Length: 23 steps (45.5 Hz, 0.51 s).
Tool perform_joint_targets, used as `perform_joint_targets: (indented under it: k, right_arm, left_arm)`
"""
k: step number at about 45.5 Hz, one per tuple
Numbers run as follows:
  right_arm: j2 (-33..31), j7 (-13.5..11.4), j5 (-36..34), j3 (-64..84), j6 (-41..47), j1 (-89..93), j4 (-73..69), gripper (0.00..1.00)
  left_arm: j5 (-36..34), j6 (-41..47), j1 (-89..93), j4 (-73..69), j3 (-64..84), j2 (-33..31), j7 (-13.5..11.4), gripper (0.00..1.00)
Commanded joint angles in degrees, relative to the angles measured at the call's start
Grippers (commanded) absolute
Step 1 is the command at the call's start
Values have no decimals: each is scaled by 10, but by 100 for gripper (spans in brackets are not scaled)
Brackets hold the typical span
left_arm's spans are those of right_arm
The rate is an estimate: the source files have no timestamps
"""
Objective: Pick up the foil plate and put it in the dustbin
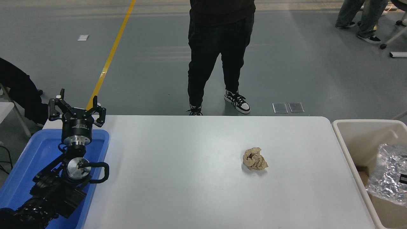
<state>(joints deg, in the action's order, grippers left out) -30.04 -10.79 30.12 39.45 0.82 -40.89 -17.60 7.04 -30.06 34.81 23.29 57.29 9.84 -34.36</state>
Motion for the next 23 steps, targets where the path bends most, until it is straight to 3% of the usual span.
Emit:
perform_joint_targets:
  k: [1,2,14,23]
  right_arm:
    - [27,-11,-5,-2,-7,13,17,94]
    - [28,-11,-5,-2,-6,12,15,100]
    - [19,-11,1,38,-5,-60,-15,100]
    - [-60,-11,2,164,0,-272,-186,100]
  left_arm:
    - [0,0,0,0,-1,0,0,99]
    - [0,0,0,0,-1,0,0,99]
    - [-1,0,1,0,-1,0,1,99]
    - [-1,0,1,0,-1,0,1,99]
